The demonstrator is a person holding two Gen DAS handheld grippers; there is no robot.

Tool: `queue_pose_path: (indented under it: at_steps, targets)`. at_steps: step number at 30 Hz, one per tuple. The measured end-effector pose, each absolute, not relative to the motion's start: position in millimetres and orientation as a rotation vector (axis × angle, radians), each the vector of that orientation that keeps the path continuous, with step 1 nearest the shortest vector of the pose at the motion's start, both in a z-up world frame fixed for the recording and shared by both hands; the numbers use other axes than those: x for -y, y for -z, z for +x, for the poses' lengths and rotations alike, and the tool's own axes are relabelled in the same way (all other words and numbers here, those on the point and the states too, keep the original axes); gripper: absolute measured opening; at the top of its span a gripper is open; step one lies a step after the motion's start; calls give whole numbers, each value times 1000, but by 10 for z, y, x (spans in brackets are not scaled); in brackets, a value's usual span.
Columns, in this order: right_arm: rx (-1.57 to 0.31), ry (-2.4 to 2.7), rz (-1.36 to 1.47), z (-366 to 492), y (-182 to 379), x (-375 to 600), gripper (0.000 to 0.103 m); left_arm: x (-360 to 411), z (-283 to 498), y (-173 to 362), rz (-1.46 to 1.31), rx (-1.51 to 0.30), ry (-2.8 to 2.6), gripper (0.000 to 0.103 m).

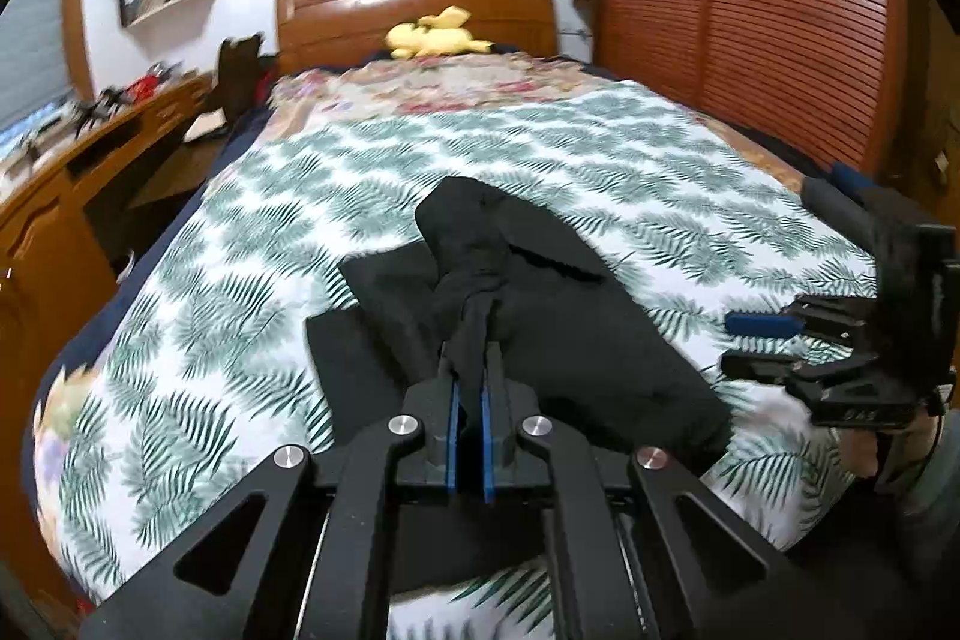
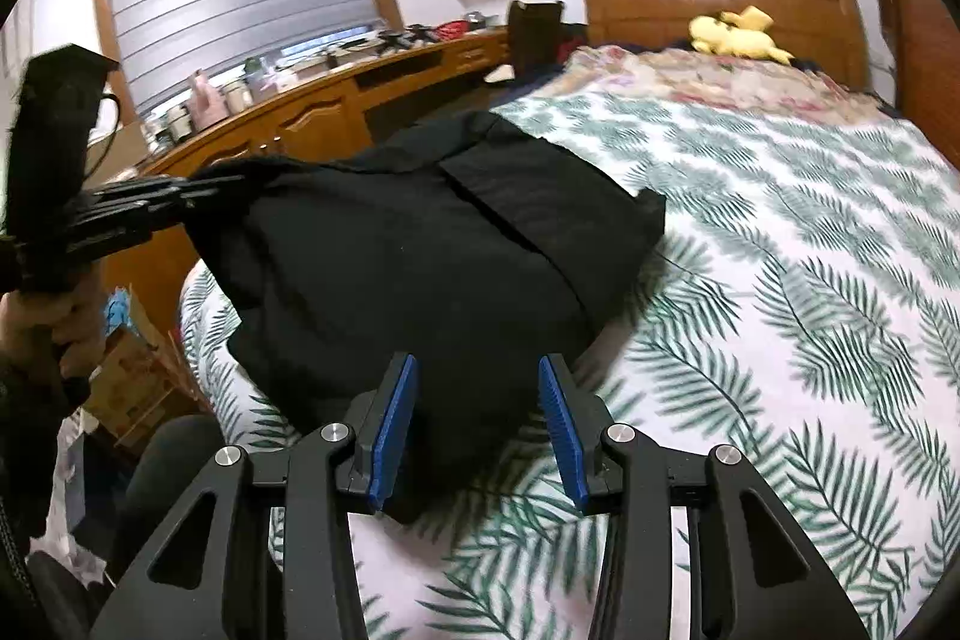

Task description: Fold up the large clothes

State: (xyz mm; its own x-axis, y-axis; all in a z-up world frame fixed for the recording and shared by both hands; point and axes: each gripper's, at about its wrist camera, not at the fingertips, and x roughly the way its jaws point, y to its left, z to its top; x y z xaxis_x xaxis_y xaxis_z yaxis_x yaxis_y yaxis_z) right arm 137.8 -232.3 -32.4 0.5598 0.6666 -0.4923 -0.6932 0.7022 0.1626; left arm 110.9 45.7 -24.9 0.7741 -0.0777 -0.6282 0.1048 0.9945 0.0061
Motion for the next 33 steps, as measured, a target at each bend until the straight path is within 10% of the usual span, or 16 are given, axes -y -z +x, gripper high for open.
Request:
queue_pose_path:
  at_steps: [30, 33]
  targets:
    - [-736, -836, -196, 1741, 750, 1388, 37, -882, 847, 1059, -49, -815, 29, 7]
    - [-717, -835, -174, 1730, 696, 1440, 37, -877, 811, 1016, -30, -812, 16, 27]
